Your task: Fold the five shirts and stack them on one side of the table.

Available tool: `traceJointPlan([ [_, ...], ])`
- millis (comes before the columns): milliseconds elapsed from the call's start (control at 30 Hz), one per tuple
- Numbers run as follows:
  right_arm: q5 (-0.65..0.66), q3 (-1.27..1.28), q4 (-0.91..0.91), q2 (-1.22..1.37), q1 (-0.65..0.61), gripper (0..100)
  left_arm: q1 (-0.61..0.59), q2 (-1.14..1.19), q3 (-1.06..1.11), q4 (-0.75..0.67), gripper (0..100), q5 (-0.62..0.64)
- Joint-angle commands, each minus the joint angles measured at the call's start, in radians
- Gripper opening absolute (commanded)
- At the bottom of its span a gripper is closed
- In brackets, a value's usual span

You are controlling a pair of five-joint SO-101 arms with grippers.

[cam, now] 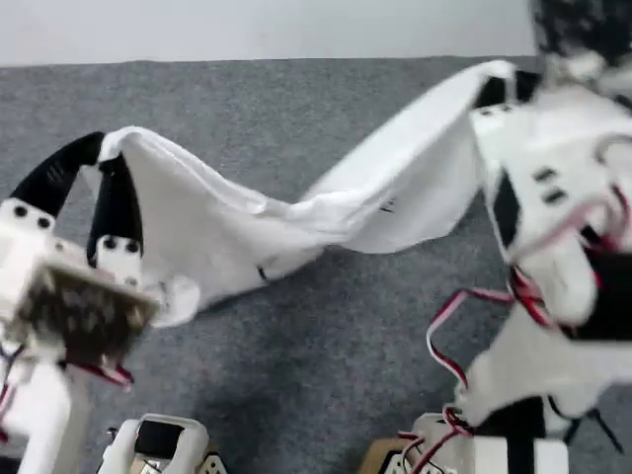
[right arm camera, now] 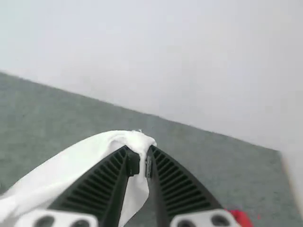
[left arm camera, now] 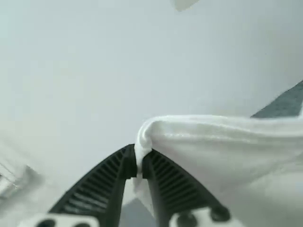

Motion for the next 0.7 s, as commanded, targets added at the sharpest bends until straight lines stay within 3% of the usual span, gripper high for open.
traceJointPlan([
  [0,0.041,0.011,0.036,-0.097,0.070,0.9,-0.008,-0.044,-0.031,-0.018,0,-0.087],
  [367,0.118,0.275,0.031,-0.446,0.122,0.9,-0.255,-0.178,-0.031,-0.250,0,-0.127],
  [667,0.167,0.396,0.031,-0.679,0.124,0.9,-0.296,-0.318,-0.031,-0.341,0,-0.130],
])
